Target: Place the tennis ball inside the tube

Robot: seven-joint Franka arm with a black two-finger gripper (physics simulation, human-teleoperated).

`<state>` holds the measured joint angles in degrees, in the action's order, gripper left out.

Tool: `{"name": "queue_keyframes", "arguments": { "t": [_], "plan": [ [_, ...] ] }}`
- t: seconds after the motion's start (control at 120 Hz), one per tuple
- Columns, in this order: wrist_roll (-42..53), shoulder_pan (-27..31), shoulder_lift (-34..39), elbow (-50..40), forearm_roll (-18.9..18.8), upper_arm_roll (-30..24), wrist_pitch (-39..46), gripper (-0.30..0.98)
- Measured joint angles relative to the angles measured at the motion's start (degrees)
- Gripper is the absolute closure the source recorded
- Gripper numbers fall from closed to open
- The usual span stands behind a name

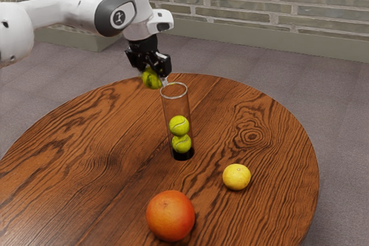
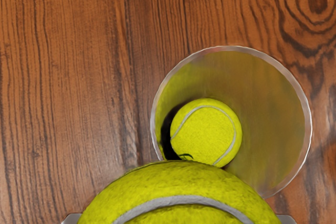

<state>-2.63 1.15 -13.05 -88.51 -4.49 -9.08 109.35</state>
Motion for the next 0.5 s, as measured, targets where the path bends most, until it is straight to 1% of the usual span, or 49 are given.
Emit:
{"name": "queue_keyframes", "arguments": {
  "t": [0.158, 0.3, 0.392, 0.5],
  "plan": [
    [-2.24, -1.9, -5.61, 7.47, -2.6, -0.33, -2.44, 0.4],
    [-3.69, -2.72, -8.39, 10.78, -3.86, -0.49, -3.5, 0.37],
    [-4.33, -2.8, -9.38, 11.79, -3.83, -0.47, -3.91, 0.25],
    [-4.89, -2.81, -9.86, 11.99, -3.67, -0.42, -4.2, 0.15]
  ]
}}
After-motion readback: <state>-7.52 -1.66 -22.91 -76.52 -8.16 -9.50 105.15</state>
